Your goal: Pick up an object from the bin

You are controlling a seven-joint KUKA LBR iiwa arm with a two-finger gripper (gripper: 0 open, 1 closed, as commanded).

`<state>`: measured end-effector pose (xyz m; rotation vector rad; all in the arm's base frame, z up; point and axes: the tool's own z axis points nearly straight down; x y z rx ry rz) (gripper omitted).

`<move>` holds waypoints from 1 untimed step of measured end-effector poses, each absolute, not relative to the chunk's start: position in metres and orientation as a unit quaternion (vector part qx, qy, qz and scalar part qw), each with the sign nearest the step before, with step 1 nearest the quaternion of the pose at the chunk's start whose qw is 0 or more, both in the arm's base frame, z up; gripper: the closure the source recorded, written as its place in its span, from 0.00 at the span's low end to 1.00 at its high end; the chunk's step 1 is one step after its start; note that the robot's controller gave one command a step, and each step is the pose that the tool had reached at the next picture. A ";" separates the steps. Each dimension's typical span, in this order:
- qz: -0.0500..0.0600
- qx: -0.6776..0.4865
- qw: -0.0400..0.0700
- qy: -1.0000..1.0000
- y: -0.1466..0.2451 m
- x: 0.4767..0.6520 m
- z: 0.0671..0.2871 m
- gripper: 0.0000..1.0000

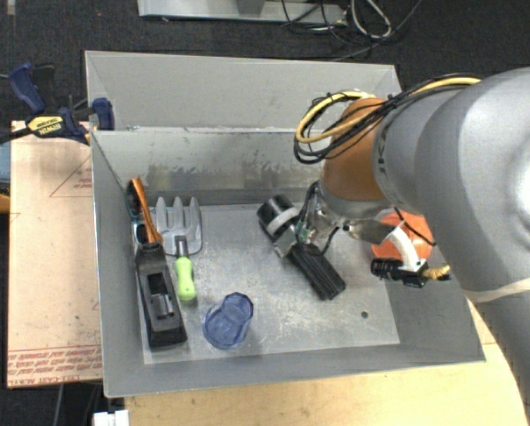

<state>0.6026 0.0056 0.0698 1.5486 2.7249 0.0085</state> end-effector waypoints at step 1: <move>0.003 0.495 0.004 0.869 0.006 0.603 0.070 1.00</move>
Offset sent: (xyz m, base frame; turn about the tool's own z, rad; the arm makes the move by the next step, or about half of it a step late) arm 0.0000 0.0006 0.0895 0.0024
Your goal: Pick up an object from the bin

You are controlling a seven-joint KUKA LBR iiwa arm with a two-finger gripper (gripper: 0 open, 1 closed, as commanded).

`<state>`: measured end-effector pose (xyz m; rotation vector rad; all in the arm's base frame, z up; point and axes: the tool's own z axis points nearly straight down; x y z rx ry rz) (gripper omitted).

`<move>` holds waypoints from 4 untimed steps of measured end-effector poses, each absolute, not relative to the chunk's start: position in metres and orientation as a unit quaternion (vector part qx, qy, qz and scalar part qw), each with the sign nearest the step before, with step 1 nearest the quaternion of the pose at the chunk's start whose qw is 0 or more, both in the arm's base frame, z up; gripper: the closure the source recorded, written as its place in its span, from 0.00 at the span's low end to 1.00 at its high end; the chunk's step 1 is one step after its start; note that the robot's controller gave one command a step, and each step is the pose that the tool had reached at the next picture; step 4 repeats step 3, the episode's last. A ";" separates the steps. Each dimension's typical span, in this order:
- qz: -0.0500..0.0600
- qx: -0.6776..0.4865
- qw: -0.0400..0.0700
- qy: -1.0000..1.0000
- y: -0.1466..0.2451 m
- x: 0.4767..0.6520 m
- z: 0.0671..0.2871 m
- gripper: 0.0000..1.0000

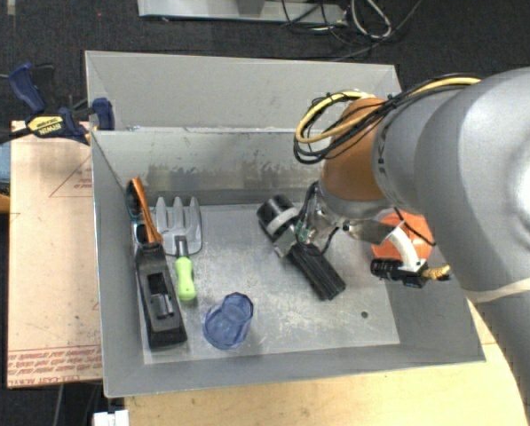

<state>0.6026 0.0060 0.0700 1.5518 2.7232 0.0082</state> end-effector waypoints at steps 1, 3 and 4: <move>-0.001 0.495 -0.002 0.869 0.006 0.599 0.096 1.00; 0.003 0.493 0.003 0.870 0.006 0.602 0.155 1.00; 0.003 0.493 0.003 0.870 0.006 0.602 0.155 1.00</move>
Offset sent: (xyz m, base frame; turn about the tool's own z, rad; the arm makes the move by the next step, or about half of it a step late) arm -0.0038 -0.0001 0.0261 -0.0006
